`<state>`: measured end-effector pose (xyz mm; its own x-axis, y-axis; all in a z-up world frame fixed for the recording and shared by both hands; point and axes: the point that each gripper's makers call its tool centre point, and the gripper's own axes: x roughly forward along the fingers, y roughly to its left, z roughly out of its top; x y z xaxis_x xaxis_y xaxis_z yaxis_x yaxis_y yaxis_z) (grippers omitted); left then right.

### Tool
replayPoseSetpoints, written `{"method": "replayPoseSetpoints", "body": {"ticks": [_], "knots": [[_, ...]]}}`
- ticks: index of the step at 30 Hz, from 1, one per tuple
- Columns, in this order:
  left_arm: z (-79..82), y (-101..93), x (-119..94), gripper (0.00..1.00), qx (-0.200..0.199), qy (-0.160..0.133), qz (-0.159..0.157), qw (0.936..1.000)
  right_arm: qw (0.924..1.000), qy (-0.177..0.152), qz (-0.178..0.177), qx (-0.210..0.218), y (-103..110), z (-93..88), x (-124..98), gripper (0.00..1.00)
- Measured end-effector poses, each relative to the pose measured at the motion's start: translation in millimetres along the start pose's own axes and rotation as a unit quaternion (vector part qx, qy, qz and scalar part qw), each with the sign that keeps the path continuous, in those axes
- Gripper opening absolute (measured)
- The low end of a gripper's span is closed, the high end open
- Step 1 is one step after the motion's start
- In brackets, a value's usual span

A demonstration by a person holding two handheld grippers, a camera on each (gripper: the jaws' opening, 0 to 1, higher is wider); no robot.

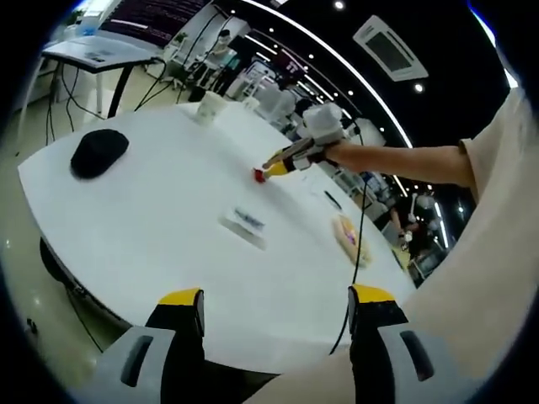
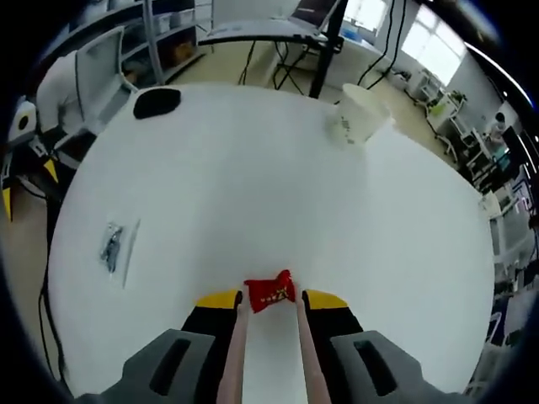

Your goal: Place the target food into the container with the food tongs after gripping and lifting it, then release it inside without dropping or visibly crushing the food.

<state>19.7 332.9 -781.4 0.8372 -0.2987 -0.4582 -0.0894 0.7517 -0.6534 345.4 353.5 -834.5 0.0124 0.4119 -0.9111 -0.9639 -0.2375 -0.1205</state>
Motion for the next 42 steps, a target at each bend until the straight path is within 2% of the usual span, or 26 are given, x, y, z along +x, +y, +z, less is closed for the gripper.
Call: {"method": "replayPoseSetpoints", "body": {"ticks": [42], "knots": [[-10.4,12.2,0.0,0.68,-0.024,0.004,0.005,0.9997,0.9998,0.012,0.009,0.013,0.8,-0.1,14.9,0.24]]}}
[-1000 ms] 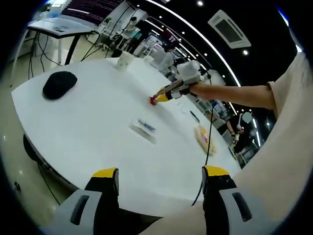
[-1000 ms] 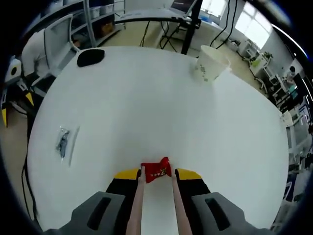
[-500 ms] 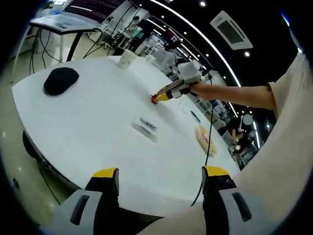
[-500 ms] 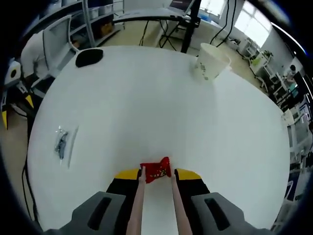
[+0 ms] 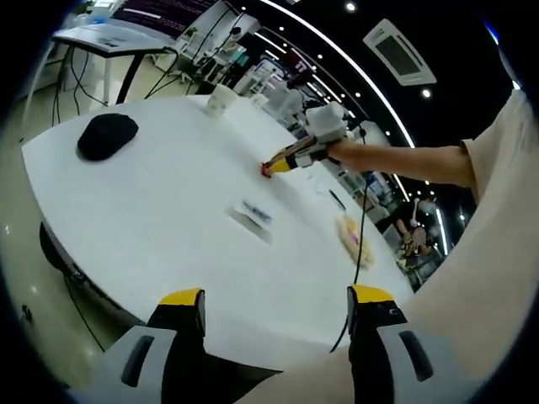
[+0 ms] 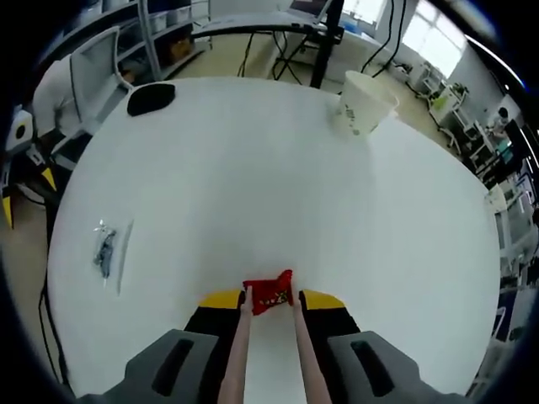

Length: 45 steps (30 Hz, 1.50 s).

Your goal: Place the target food into the container with the food tongs after gripping and lifting it, then release it inside without dropping or visibly crushing the food.

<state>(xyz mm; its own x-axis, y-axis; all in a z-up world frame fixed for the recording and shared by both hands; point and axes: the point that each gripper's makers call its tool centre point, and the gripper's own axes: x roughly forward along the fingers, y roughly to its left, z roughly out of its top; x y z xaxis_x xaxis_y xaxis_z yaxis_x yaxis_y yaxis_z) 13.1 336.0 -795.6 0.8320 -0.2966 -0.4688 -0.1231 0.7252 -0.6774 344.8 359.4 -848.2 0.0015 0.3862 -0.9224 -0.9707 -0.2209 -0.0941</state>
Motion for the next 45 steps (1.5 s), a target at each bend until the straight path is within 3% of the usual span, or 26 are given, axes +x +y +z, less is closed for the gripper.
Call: {"method": "replayPoseSetpoints", "body": {"ticks": [23,40,45], "knots": [[13.9,-5.7,0.0,0.69,0.029,0.002,-0.010,0.9995,0.9981,-0.022,-0.020,0.054,-0.3,-7.0,-8.8,0.22],[18.7,-22.6,-3.8,0.70,0.056,-0.006,-0.023,0.9982,0.9942,-0.060,-0.042,0.079,9.1,-6.3,-47.7,0.22],[21.3,-24.7,-12.1,0.70,0.063,-0.014,-0.019,0.9977,0.9876,-0.090,-0.049,0.119,14.5,-1.9,-66.5,0.22]]}}
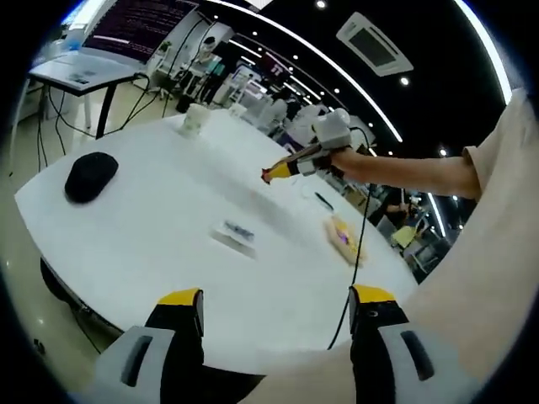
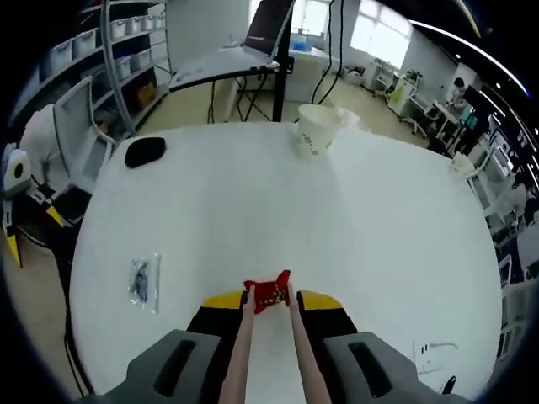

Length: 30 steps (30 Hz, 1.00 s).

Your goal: Place the target food into the container with the food tongs after gripping and lifting it, then release it inside without dropping or visibly crushing the food.

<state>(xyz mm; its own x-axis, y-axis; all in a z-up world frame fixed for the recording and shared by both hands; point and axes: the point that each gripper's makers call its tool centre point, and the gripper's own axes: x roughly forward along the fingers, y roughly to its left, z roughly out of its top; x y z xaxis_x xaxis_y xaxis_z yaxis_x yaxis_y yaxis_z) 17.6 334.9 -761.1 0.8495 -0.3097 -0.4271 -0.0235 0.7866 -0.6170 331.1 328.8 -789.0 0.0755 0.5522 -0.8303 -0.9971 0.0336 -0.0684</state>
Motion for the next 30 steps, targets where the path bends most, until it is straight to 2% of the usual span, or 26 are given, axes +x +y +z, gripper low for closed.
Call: {"method": "replayPoseSetpoints", "body": {"ticks": [3,12,16,21,27,30], "knots": [[3.2,-4.3,-2.6,0.71,0.004,-0.006,-0.002,1.0000,1.0000,-0.004,-0.004,0.003,7.6,-1.1,-8.8,0.22],[1.3,-23.8,-7.0,0.71,0.031,-0.003,-0.020,0.9993,0.9991,-0.029,-0.020,0.022,12.2,2.2,-41.3,0.22],[3.3,-31.0,-7.9,0.70,0.045,-0.002,-0.026,0.9986,0.9981,-0.041,-0.030,0.034,11.6,-4.8,-53.4,0.22],[10.3,-41.7,-6.3,0.70,0.053,-0.015,-0.030,0.9980,0.9964,-0.057,-0.042,0.046,14.8,-10.4,-75.6,0.22],[4.8,-65.8,-3.6,0.70,0.069,-0.012,-0.047,0.9964,0.9942,-0.074,-0.053,0.057,19.2,-15.6,-94.7,0.22],[0.8,-71.7,-4.5,0.70,0.079,-0.007,-0.051,0.9955,0.9932,-0.083,-0.054,0.061,22.7,-16.2,-100.5,0.22]]}}
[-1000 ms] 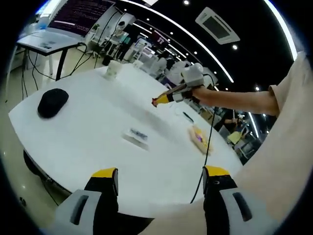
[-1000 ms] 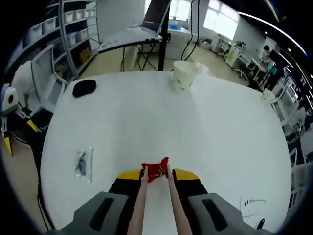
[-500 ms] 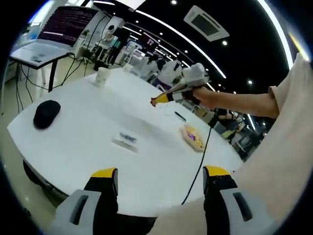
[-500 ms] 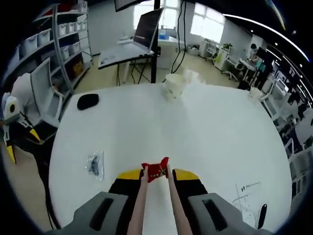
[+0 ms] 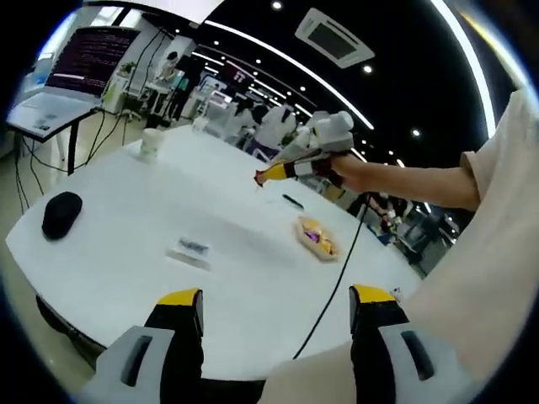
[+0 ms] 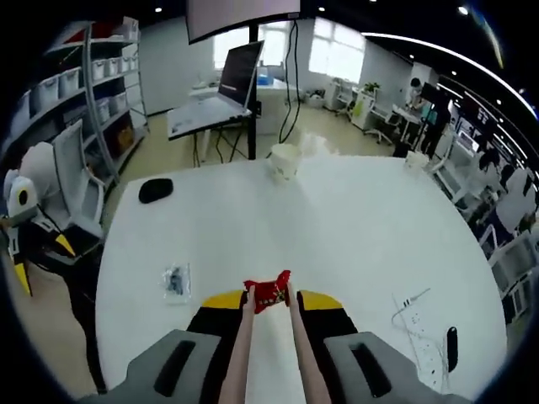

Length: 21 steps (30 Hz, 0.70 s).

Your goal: Place the target food into the container with the food tongs after gripping and lifting it, then release it inside without dropping or visibly crushing the food.

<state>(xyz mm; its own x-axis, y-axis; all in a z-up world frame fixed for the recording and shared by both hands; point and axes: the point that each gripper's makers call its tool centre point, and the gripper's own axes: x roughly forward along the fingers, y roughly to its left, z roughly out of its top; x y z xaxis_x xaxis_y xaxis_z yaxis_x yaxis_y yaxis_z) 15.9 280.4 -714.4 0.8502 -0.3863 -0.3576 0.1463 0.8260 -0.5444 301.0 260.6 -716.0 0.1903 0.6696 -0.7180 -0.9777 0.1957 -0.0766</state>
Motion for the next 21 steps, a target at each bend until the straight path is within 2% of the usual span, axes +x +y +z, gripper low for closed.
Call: {"method": "replayPoseSetpoints", "body": {"ticks": [5,11,21], "knots": [[1.4,-4.6,-0.5,0.70,0.009,0.000,-0.002,1.0000,0.9999,-0.013,-0.001,0.006,4.7,-0.6,-9.0,0.22],[4.4,-9.4,1.9,0.70,0.025,0.003,-0.006,0.9997,0.9993,-0.030,-0.008,0.021,-0.1,-2.4,-22.2,0.22],[2.3,-26.4,16.9,0.71,0.040,0.016,-0.030,0.9986,0.9969,-0.055,-0.038,0.042,-10.4,-5.3,-58.3,0.22]]}}
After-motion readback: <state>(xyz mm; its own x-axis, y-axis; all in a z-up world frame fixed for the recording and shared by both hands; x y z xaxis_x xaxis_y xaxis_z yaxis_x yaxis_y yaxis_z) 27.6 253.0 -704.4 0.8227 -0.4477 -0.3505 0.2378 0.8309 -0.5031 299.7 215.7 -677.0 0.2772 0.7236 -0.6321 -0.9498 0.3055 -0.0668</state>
